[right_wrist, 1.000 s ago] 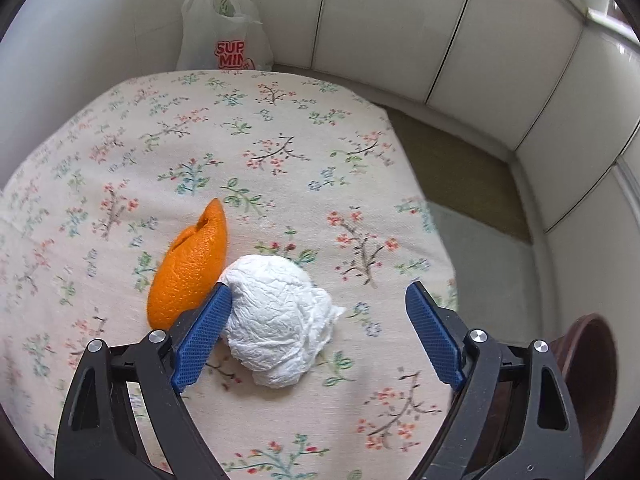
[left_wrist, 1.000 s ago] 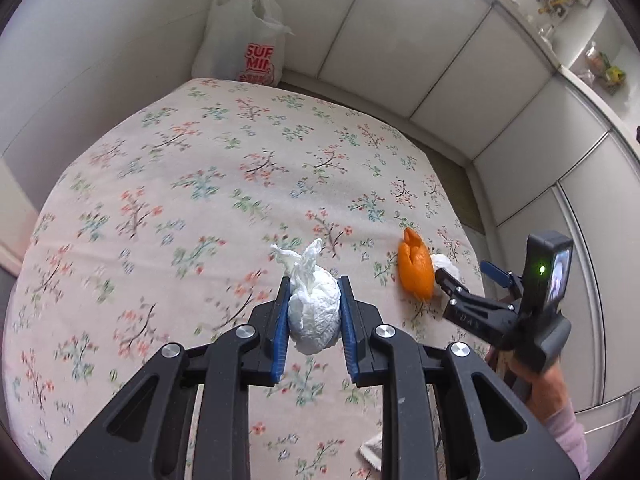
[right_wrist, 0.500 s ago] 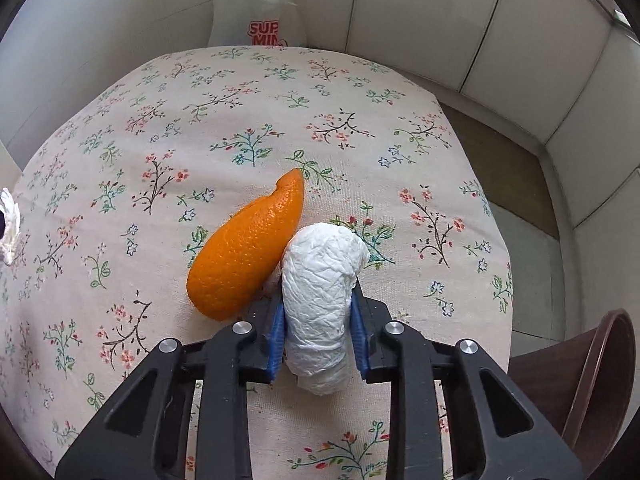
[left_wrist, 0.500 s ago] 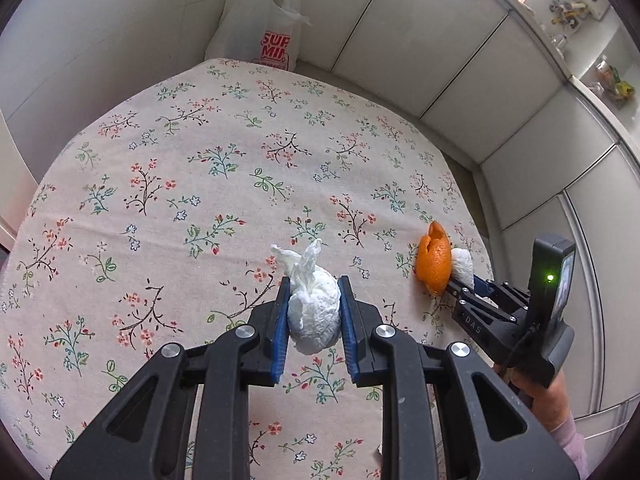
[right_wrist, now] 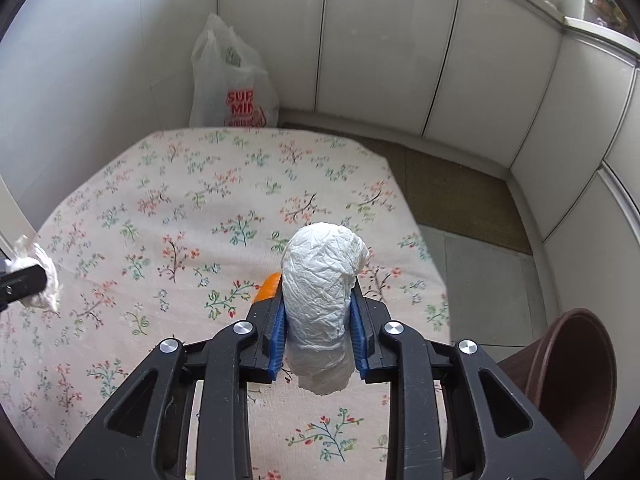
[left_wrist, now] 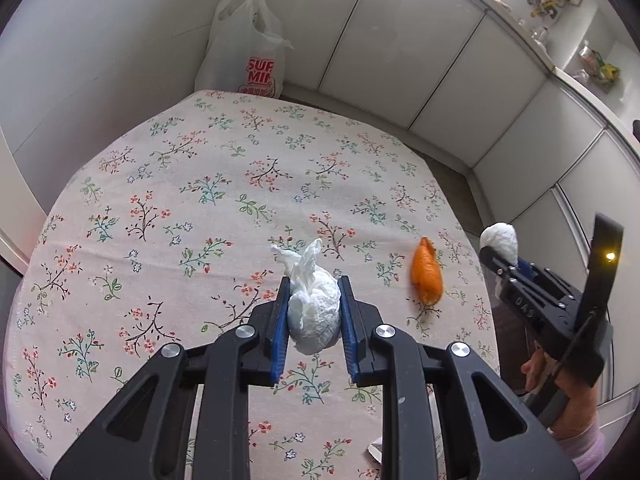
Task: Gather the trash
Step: 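Grasp a white tissue with the left tool while the right tool grasps the white tissue ball, then carry both tissues over the brown bin and open both tools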
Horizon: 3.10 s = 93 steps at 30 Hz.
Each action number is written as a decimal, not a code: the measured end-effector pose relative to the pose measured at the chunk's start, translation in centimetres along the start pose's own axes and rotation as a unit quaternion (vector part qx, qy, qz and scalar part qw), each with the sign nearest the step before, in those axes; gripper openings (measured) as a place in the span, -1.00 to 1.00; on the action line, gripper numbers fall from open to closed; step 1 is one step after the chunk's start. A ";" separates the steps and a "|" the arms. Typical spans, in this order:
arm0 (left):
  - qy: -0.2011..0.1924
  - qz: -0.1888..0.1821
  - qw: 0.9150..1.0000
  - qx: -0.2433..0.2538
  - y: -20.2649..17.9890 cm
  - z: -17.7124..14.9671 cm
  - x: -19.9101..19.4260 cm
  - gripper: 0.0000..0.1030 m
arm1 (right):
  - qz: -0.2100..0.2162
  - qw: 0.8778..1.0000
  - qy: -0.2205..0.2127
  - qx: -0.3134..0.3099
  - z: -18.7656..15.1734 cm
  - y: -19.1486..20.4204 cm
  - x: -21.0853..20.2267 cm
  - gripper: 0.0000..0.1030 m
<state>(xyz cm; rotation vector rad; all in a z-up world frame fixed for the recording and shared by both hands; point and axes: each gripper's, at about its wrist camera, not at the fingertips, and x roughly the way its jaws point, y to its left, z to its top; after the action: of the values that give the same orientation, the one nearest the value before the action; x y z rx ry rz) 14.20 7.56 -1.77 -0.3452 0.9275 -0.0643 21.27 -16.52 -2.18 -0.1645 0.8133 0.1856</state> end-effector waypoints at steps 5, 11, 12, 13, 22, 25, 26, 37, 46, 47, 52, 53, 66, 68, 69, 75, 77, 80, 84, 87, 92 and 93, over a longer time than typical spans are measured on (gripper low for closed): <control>-0.010 -0.002 1.000 0.008 -1.3 -0.6 -0.9 -0.56 | -0.013 0.999 -0.036 0.016 0.0 -1.8 -3.7 -0.50; -0.021 -0.012 0.999 0.033 -4.3 -1.6 -2.1 -0.56 | -0.036 0.995 -0.076 0.051 -0.2 -5.6 -8.4 -0.49; -0.025 -0.014 0.999 0.035 -4.8 -1.8 -2.3 -0.56 | -0.038 0.995 -0.080 0.055 -0.4 -6.1 -8.9 -0.49; -0.029 -0.017 0.999 0.037 -5.3 -1.9 -2.6 -0.56 | -0.043 0.993 -0.086 0.062 -0.5 -7.0 -9.7 -0.49; -0.031 -0.040 0.997 0.060 -10.3 -3.1 -3.8 -0.56 | -0.088 0.981 -0.119 0.124 -2.1 -13.6 -14.0 -0.47; -0.030 -0.048 0.996 0.069 -11.8 -3.4 -4.1 -0.55 | -0.114 0.975 -0.122 0.148 -2.8 -15.9 -14.9 -0.47; -0.028 -0.050 0.996 0.074 -12.4 -3.5 -4.0 -0.56 | -0.121 0.973 -0.121 0.157 -3.0 -16.5 -15.0 -0.47; -0.004 -0.069 0.994 0.089 -15.9 -4.8 -2.8 -0.55 | -0.204 0.946 -0.091 0.234 -6.0 -22.9 -15.5 -0.44; 0.009 -0.106 0.988 0.113 -21.3 -5.2 -1.6 -0.55 | -0.249 0.928 -0.027 0.274 -8.8 -26.6 -14.2 -0.19; 0.011 -0.110 0.987 0.117 -22.1 -5.3 -1.4 -0.55 | -0.251 0.926 -0.022 0.280 -9.1 -27.1 -14.1 -0.07; 0.026 -0.129 0.983 0.131 -25.4 -5.7 -0.2 -0.55 | -0.280 0.912 -0.034 0.299 -10.4 -28.4 -15.5 0.41; 0.029 -0.133 0.982 0.133 -26.1 -5.9 0.0 -0.55 | -0.283 0.909 -0.037 0.303 -10.6 -28.8 -15.8 0.46; 0.061 -0.186 0.961 0.193 -37.8 -7.6 2.9 -0.53 | -0.356 0.873 -0.010 0.334 -13.1 -33.7 -17.5 0.86; 0.066 -0.188 0.959 0.202 -39.2 -8.1 3.3 -0.53 | -0.355 0.873 -0.004 0.334 -13.4 -34.3 -17.4 0.86; 0.067 -0.190 0.958 0.205 -39.7 -8.2 3.5 -0.53 | -0.354 0.874 -0.001 0.334 -13.6 -34.4 -17.5 0.86; 0.084 -0.189 0.954 0.219 -42.5 -8.8 5.2 -0.51 | -0.356 0.874 0.022 0.330 -14.4 -35.4 -17.2 0.86; 0.094 -0.184 0.952 0.225 -42.9 -8.9 5.9 -0.44 | -0.353 0.875 0.033 0.329 -14.7 -35.8 -16.9 0.86; 0.095 -0.168 0.954 0.231 -43.4 -9.0 6.7 -0.27 | -0.344 0.880 0.045 0.325 -14.9 -35.6 -16.6 0.86; 0.097 -0.156 0.956 0.227 -43.1 -8.6 7.4 -0.22 | -0.337 0.890 0.049 0.304 -14.2 -34.7 -15.8 0.86; 0.090 -0.142 0.960 0.225 -42.3 -8.4 7.7 -0.16 | -0.329 0.895 0.045 0.298 -13.5 -34.0 -15.4 0.86; 0.077 -0.115 0.967 0.214 -40.0 -7.3 8.5 -0.08 | -0.319 0.901 0.039 0.293 -12.5 -32.8 -14.6 0.86; 0.077 -0.110 0.969 0.208 -39.4 -7.1 8.7 -0.08 | -0.317 0.902 0.037 0.290 -12.3 -32.4 -14.5 0.86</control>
<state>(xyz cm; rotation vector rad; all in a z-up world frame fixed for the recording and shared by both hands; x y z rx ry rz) 17.48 -33.21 0.24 -0.0500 0.9991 -0.4892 10.16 -52.11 2.54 0.1343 0.8210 -0.6817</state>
